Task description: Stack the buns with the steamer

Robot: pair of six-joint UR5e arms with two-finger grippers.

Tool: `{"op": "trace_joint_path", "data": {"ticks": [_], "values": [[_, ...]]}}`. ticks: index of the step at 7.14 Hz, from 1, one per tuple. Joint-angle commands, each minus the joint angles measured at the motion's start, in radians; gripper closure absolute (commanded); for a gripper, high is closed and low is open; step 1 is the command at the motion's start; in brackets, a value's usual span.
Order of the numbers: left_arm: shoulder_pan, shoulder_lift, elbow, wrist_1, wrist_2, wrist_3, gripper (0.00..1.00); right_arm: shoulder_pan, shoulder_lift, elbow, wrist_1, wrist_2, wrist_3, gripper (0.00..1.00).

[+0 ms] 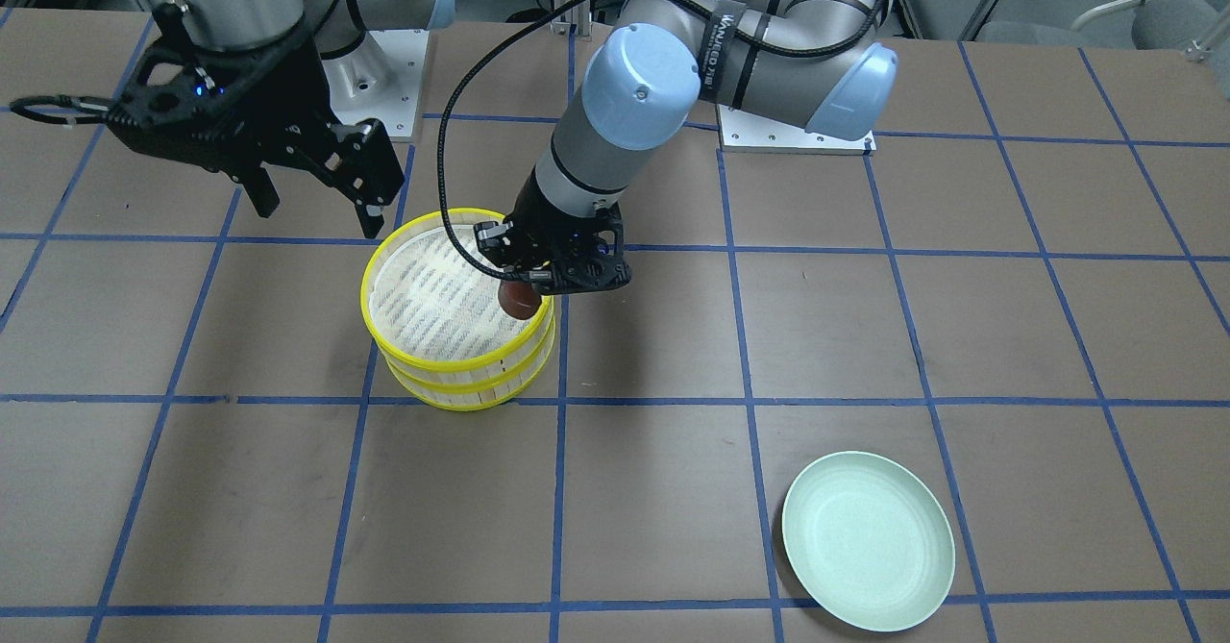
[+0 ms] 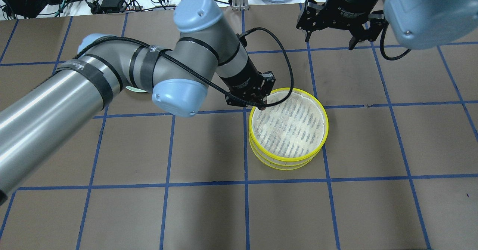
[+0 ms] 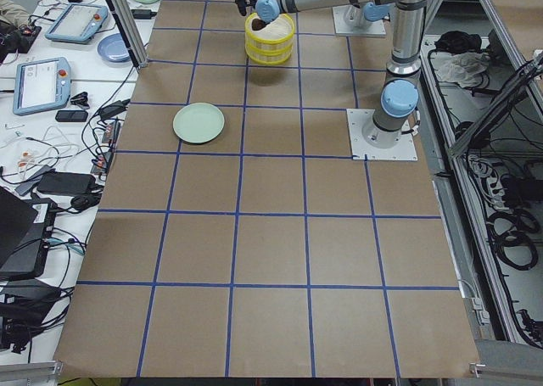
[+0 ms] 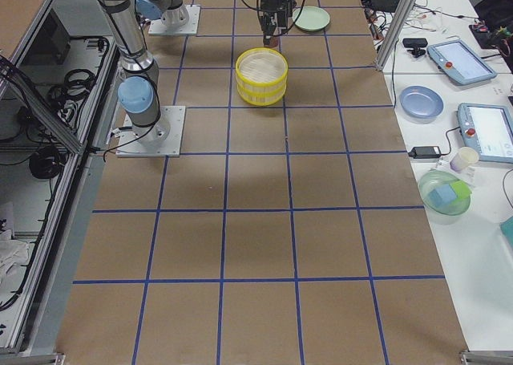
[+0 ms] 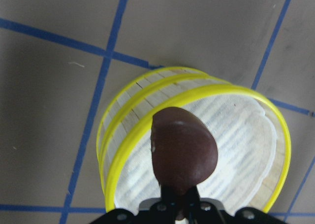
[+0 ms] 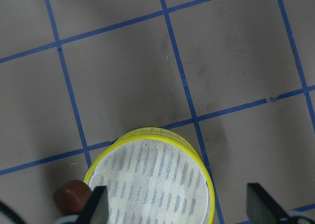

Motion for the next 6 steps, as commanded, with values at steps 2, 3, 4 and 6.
{"op": "trace_joint_path", "data": {"ticks": [2,3,4,6], "values": [[-0.037,-0.009,-0.024,0.003,-0.005,-0.013,0.01,-0.002,-0.042,-0.009,0.071,-0.043,-0.078,0.0],[-0.034,-0.004,-0.009,0.009,0.001,0.003,0.0,0.001,-0.039,-0.006,0.074,-0.04,-0.121,0.0],[-0.027,0.008,-0.006,0.007,0.004,0.005,0.0,-0.001,-0.031,-0.006,0.071,-0.04,-0.226,0.0],[0.079,0.048,0.037,-0.04,0.077,0.137,0.0,-0.001,-0.03,-0.006,0.075,-0.037,-0.25,0.0]]}}
